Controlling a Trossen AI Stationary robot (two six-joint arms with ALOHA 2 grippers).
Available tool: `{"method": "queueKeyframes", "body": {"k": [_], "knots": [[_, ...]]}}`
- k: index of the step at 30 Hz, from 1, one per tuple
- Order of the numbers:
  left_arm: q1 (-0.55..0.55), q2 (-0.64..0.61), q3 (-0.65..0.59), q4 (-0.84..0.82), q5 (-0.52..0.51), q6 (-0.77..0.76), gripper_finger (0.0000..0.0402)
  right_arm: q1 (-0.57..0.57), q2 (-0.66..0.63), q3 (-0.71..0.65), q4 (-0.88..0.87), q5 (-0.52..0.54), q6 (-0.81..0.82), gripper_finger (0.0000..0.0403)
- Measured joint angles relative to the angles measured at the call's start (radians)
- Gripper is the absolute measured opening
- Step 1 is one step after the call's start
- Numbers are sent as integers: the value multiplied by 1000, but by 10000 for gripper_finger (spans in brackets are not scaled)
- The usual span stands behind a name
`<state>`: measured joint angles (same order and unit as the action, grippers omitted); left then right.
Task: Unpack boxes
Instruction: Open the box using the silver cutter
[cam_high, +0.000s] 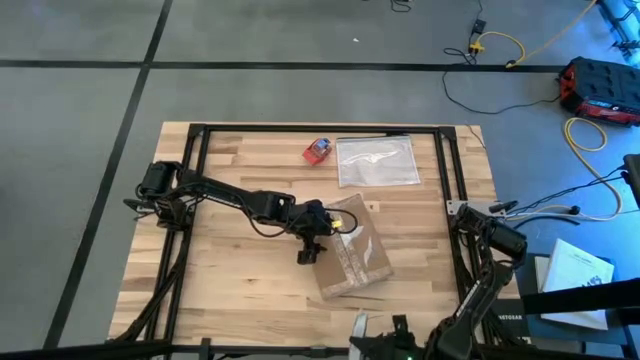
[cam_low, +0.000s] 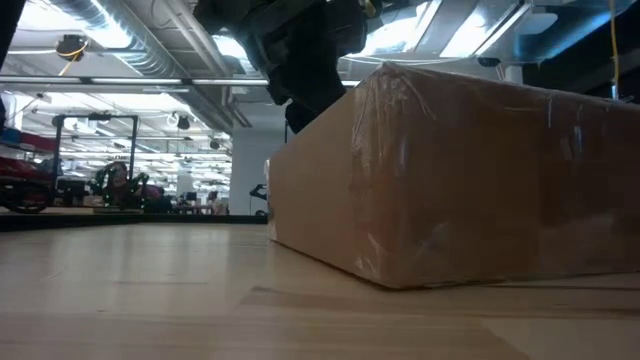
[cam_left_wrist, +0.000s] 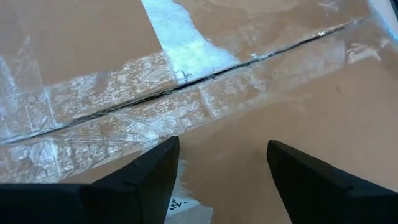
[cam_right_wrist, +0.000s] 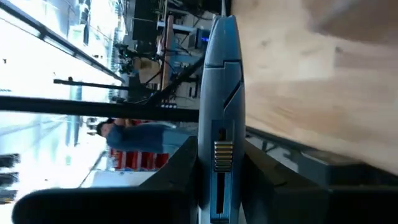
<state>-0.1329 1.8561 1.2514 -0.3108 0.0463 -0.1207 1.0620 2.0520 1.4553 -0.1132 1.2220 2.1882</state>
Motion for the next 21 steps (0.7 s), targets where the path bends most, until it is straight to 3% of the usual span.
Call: {"method": "queueKeyframes", "body": {"k": [5, 11, 21], "knots": [[2, 0, -2, 11, 2, 2, 234, 17, 1, -118, 203, 85, -5, 61], [1, 1, -3, 70, 12, 50, 234, 54, 0, -158, 270, 183, -12, 61], [1, 6, -5, 188, 13, 48, 234, 63, 0, -154, 251, 72, -12, 61]]}}
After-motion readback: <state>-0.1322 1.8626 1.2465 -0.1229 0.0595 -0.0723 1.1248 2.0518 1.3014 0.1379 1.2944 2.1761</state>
